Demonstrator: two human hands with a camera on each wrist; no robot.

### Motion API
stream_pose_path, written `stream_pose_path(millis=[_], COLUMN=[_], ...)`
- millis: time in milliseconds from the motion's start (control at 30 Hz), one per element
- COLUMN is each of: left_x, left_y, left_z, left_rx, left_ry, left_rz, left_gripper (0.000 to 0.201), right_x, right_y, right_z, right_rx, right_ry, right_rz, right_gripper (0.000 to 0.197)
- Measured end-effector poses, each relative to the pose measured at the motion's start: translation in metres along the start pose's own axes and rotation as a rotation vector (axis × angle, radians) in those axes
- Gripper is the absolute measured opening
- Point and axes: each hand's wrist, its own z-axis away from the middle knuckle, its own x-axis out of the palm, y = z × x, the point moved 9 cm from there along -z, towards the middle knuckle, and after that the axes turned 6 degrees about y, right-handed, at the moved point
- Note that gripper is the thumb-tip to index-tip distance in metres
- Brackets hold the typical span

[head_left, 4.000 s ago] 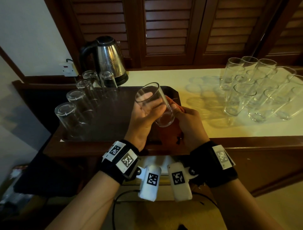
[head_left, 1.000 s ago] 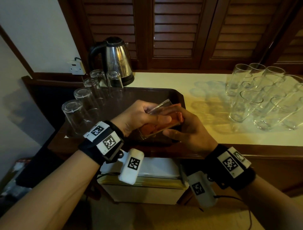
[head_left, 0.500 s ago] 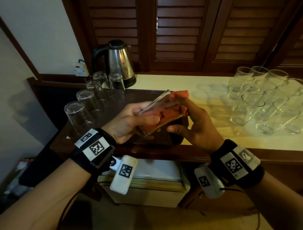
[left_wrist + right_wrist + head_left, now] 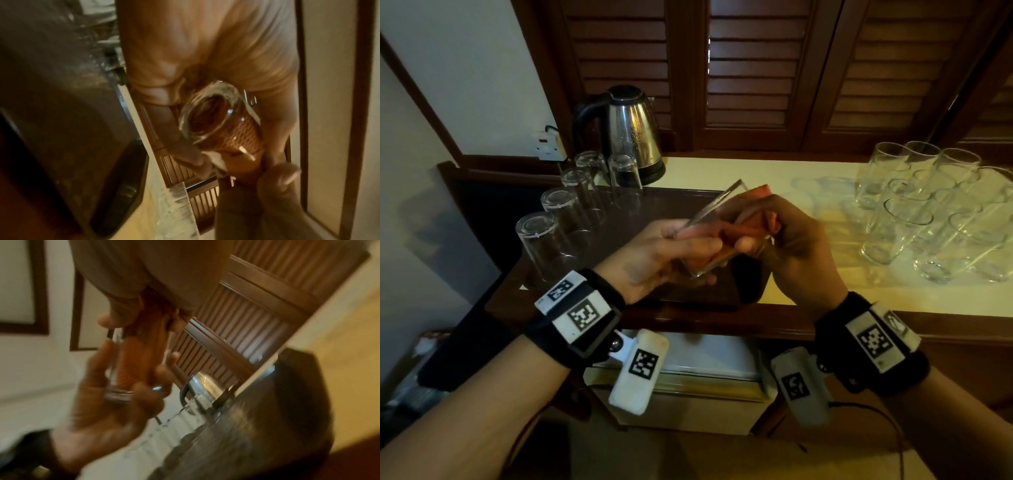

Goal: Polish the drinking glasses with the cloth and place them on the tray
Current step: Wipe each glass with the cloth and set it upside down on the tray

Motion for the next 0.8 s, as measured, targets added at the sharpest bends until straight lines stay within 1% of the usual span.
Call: stream_pose_path(millis=[33,67,100,133,167,233,267,300,333,367,400,433,500,533,567,600,633,667,700,767,800], left_x=[0.000,-0.002,-0.006,-0.012,-0.016,-0.014,-0.009,-0.005,-0.004,-0.005,-0.007,-0.010,-0.011,-0.009,-0.006,-0.006,-0.006,-0.008,-0.009,-0.003,0.002], left_y=[0.000,0.003,0.011,0.021,0.033,0.053,0.058,0.057,0.054,0.050,0.044,0.037,0.009,-0.005,-0.010,-0.009,-0.004,0.005,0.016,0.036,0.041], left_z=[0.003,0.004,0.005,0.005,0.006,0.013,0.017,0.019,0.019,0.017,0.014,0.008,-0.003,-0.006,-0.005,-0.005,-0.004,-0.003,-0.001,0.009,0.014], left_rx=[0.008,0.049,0.119,0.216,0.341,0.617,0.716,0.769,0.785,0.769,0.704,0.576,0.191,0.037,-0.023,-0.014,0.039,0.137,0.268,0.585,0.711], left_ry=[-0.026,-0.024,0.008,0.071,0.153,0.338,0.395,0.409,0.411,0.408,0.392,0.353,0.202,0.130,0.082,0.066,0.069,0.098,0.152,0.293,0.337], left_rz=[-0.003,-0.026,-0.080,-0.187,-0.359,-0.808,-0.964,-1.037,-1.055,-1.018,-0.931,-0.782,-0.315,-0.139,-0.066,-0.063,-0.103,-0.210,-0.391,-0.866,-1.012], left_gripper=[0.024,0.025,0.032,0.042,0.052,0.066,0.071,0.074,0.076,0.076,0.076,0.072,0.057,0.049,0.043,0.041,0.041,0.045,0.053,0.070,0.075], right_x=[0.001,0.002,0.003,0.003,0.004,0.002,0.001,-0.001,-0.002,-0.003,-0.004,-0.004,-0.005,-0.006,-0.005,-0.004,-0.003,-0.003,-0.002,-0.003,-0.003], right_y=[-0.002,-0.001,0.002,0.006,0.012,0.024,0.026,0.028,0.030,0.032,0.033,0.032,0.028,0.025,0.023,0.023,0.024,0.026,0.030,0.035,0.036], right_z=[0.002,0.003,0.005,0.006,0.006,0.007,0.006,0.006,0.007,0.009,0.010,0.012,0.013,0.013,0.013,0.014,0.015,0.016,0.018,0.024,0.027], right_rx=[-0.042,-0.055,-0.038,-0.005,0.037,0.126,0.149,0.163,0.180,0.201,0.216,0.218,0.193,0.176,0.164,0.163,0.175,0.199,0.226,0.267,0.279], right_ry=[-0.038,-0.071,-0.093,-0.099,-0.092,-0.036,0.002,0.043,0.072,0.089,0.098,0.096,0.075,0.055,0.028,-0.002,-0.019,-0.023,-0.014,0.038,0.066], right_rz=[0.083,0.136,0.158,0.158,0.144,0.104,0.069,0.021,-0.031,-0.082,-0.119,-0.142,-0.126,-0.081,-0.035,-0.005,0.007,-0.010,-0.052,-0.139,-0.159], right_gripper=[0.035,0.040,0.041,0.042,0.044,0.044,0.040,0.034,0.029,0.025,0.021,0.017,0.018,0.020,0.022,0.023,0.024,0.024,0.024,0.019,0.017])
